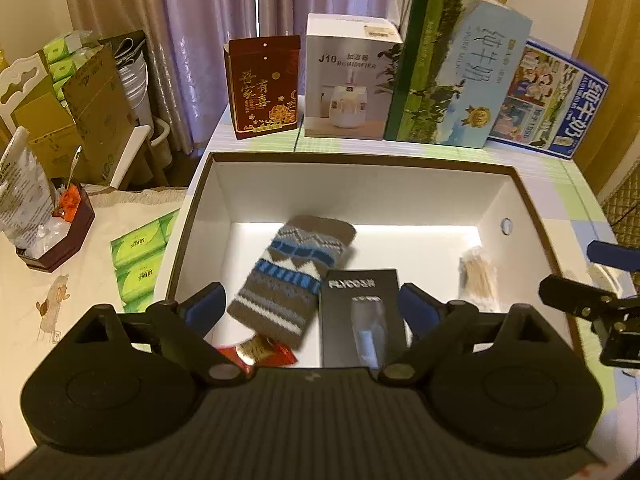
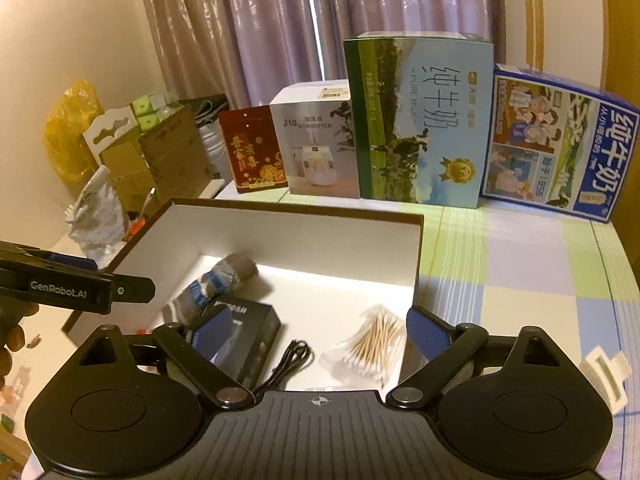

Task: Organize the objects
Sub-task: 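Withdraw both tools from the box toward the purple tube and pill bottle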

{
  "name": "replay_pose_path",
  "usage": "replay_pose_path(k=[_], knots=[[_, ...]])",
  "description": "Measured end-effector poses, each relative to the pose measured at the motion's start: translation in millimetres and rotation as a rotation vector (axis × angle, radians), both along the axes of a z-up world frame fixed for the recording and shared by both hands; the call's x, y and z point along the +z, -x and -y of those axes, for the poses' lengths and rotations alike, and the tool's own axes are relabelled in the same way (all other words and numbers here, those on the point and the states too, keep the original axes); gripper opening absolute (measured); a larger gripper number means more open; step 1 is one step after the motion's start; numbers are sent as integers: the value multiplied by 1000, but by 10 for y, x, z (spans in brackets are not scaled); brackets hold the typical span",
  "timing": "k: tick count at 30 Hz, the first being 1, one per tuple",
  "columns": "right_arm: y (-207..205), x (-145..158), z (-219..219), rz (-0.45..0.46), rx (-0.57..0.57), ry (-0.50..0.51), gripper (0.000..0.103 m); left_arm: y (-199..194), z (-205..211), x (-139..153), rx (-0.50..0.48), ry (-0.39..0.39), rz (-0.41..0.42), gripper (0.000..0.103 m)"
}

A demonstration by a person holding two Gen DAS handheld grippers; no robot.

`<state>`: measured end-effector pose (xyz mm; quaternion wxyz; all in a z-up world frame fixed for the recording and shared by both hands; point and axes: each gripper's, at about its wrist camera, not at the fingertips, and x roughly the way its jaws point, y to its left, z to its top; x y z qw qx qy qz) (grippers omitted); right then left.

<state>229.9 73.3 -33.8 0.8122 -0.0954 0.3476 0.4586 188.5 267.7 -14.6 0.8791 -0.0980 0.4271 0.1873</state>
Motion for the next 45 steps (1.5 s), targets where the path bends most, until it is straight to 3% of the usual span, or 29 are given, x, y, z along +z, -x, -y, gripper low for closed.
replay_pose_path(k=[20, 45], knots=[[384, 141, 815, -39, -51, -34, 96, 637, 747, 150, -49, 34, 19, 92], [495, 32, 1841, -98, -102, 22, 96, 754, 1875, -74, -155, 78, -44, 92]])
